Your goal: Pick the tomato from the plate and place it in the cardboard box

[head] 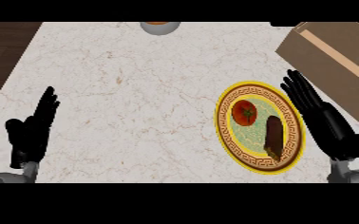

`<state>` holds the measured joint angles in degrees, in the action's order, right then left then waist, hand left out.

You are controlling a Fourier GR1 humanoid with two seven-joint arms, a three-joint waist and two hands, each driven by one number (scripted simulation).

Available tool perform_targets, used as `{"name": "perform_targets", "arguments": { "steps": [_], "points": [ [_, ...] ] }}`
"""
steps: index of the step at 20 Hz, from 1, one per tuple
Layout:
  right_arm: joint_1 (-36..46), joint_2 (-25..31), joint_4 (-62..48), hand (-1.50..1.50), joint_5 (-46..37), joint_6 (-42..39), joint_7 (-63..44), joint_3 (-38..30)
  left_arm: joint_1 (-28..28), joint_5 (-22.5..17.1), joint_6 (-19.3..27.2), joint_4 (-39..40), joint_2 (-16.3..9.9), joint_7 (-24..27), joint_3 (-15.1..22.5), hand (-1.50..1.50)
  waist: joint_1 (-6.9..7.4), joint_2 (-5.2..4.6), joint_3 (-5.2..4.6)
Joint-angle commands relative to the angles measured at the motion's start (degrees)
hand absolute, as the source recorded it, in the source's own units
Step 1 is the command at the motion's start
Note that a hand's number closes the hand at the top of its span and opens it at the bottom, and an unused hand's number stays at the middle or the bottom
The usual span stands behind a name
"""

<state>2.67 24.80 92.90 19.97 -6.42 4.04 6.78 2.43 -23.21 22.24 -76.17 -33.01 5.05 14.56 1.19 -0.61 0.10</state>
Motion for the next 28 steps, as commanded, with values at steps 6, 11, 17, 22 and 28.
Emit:
{"name": "perform_targets", "arguments": {
  "steps": [6, 11, 17, 22, 28],
  "points": [
    [3.75, -3.20, 2.34, 1.50, -8.56, 7.02, 21.67, -7.88, 2.60, 1.82, 4.86, 0.28, 7.34, 0.05, 0.55, 0.00, -2.03, 0.64, -0.02],
    [-6.91, -7.79, -7.80, -1.50, -23.11, 22.79, 31.91, -7.83, 1.39, 0.82, 2.93, -0.03, 8.03, -1.30, 1.22, 0.00, -1.69, 0.48, 0.06],
    [-9.28, -5.75, -7.06, -1.50, -31.67, 28.82, 32.99, -8.19, 4.74, 2.06, 2.08, 4.22, 10.17, -0.76, -0.82, 0.00, -1.53, 0.61, -0.12],
    [-13.06, 3.65, 5.83, -1.50, -33.44, 22.21, 13.83, -9.48, 5.14, 2.67, 1.50, 1.83, 7.98, -3.98, -1.63, 0.00, -1.60, 0.80, -0.19],
    [-15.02, 7.76, 17.00, -1.50, -37.70, 14.45, -0.05, -6.50, 2.81, 5.65, 2.57, 3.28, 12.28, -0.92, 0.03, 0.00, -1.33, 0.69, -0.18]
  ]
}}
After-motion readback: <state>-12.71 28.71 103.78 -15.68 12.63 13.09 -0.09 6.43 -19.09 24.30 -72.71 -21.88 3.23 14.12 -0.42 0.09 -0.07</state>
